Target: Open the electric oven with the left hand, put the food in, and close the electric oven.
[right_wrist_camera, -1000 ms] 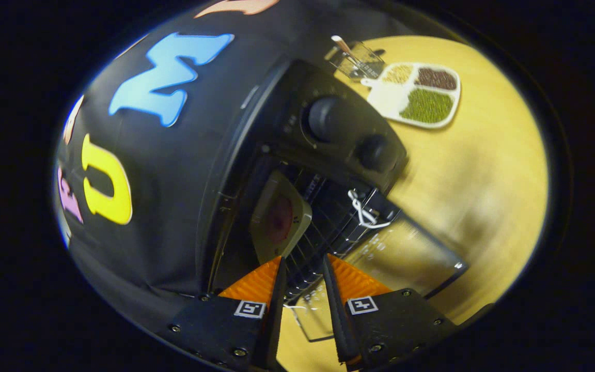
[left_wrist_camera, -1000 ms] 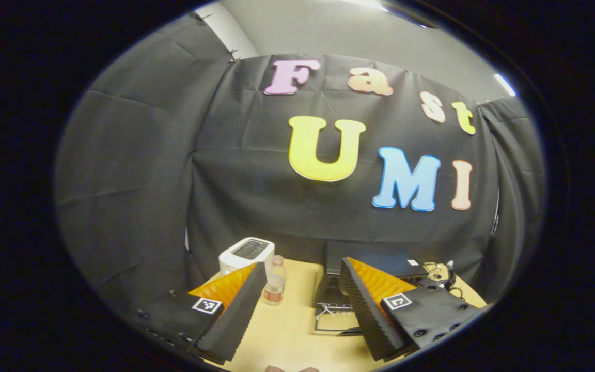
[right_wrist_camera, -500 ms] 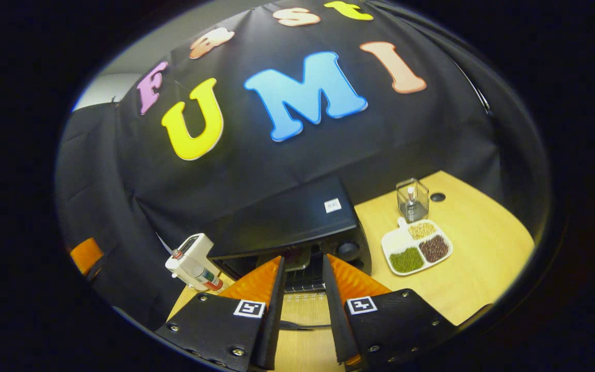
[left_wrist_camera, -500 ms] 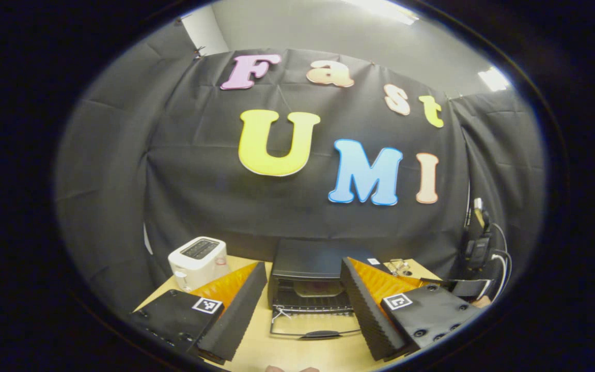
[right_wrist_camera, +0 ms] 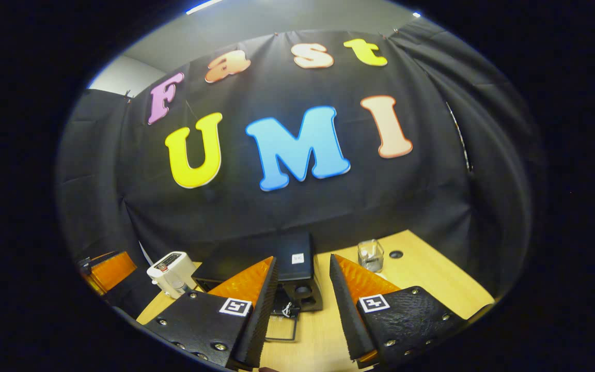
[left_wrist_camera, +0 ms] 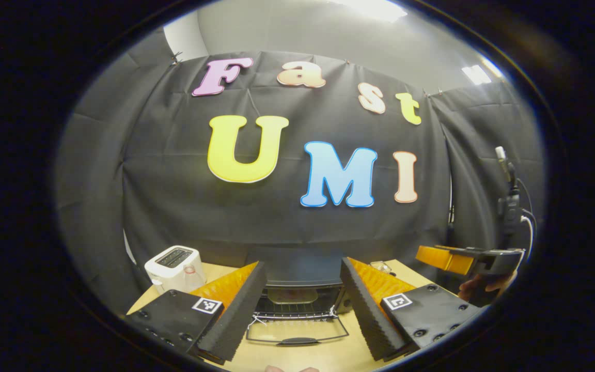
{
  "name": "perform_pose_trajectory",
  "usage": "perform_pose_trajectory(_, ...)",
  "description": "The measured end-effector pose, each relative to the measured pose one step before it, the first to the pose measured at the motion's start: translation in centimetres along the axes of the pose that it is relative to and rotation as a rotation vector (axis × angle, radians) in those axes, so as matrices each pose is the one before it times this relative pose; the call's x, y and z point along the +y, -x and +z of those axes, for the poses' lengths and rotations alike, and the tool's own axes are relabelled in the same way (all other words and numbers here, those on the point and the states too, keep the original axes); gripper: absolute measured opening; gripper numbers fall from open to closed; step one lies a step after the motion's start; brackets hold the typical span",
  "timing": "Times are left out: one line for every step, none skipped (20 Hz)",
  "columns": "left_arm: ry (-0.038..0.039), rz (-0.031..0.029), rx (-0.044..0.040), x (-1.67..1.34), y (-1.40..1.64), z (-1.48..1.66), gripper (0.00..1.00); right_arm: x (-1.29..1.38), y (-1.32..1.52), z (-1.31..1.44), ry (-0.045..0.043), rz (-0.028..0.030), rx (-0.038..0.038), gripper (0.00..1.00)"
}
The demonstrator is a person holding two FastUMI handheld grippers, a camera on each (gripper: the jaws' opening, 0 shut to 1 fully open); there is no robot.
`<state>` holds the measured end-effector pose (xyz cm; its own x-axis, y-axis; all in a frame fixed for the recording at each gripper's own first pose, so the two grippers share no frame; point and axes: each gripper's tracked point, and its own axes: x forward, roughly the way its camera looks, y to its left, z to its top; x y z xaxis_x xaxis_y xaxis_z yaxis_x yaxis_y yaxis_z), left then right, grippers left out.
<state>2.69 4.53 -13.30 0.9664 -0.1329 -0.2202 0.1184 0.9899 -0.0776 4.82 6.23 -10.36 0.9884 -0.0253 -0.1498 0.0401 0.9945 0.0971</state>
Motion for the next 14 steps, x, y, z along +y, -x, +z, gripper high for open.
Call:
perform_pose_trajectory(0.00404,-0.00669,-0.00114,-0.403,-0.137,-0.057,1.00,-0.068,0.986,1.723,0.02317,0.00083,-0.04759,0.65)
perform_pose_trajectory(0.00092,-0.00084,0.00345,-0.255,-0.189,-0.172,1.00,-0.045,0.805,1.611,0.01742,-0.00055,-0.04348,0.68)
perform_pose_trajectory(-0.00015,0.00235,0.00274,-0.087,-0.025,-0.170,1.00,-0.249,-0.114,1.135,0.01364,-0.00230,-0.03428,0.75)
perform_pose_trajectory(0.00049,-0.00084,0.00171,-0.224,-0.125,-0.164,1.00,0.099,0.318,1.222,0.00641,0.00463,-0.02714,0.88)
perform_pose_trajectory(0.00141,-0.00161,0.00188,-0.304,-0.284,-0.069,1.00,-0.047,0.241,0.996,0.00769,0.00380,-0.01994,0.88)
perform_pose_trajectory(-0.00056,-0.00345,0.00683,-0.350,-0.179,0.006,1.00,0.071,0.188,0.701,0.00557,0.00403,-0.01582,0.89)
perform_pose_trajectory(0.00229,-0.00427,0.01504,-0.373,-0.343,-0.595,1.00,-0.143,0.043,0.451,0.01087,0.00221,-0.01158,0.92)
perform_pose_trajectory(0.00948,-0.01003,0.02613,-0.403,-0.424,-0.663,0.98,-0.122,0.049,0.204,0.00958,-0.00066,-0.00900,0.93)
perform_pose_trajectory(0.01127,-0.00917,0.03131,-0.414,-0.517,-0.907,0.91,-0.250,-0.102,-0.056,0.00122,-0.00344,0.00062,0.93)
perform_pose_trajectory(0.00857,0.00162,0.03261,-0.012,-0.450,-0.982,0.91,-0.152,-0.046,-0.127,-0.00155,-0.00175,0.00593,0.93)
perform_pose_trajectory(0.00747,0.00401,0.03974,0.114,-0.526,-1.100,0.91,-0.003,-0.035,-0.127,-0.00528,-0.00178,0.00637,0.93)
perform_pose_trajectory(0.00930,0.00147,0.04865,0.052,-0.499,-1.519,0.92,-0.120,0.024,0.040,-0.00039,-0.00120,0.00153,0.93)
perform_pose_trajectory(0.01224,0.00087,0.05627,0.070,-0.593,-1.609,0.97,-0.143,0.024,0.065,0.00270,0.00112,-0.00149,0.94)
perform_pose_trajectory(0.01618,-0.00671,0.06723,-0.014,-0.631,-1.922,0.97,-0.170,0.092,0.076,0.00691,-0.00224,-0.00142,0.94)
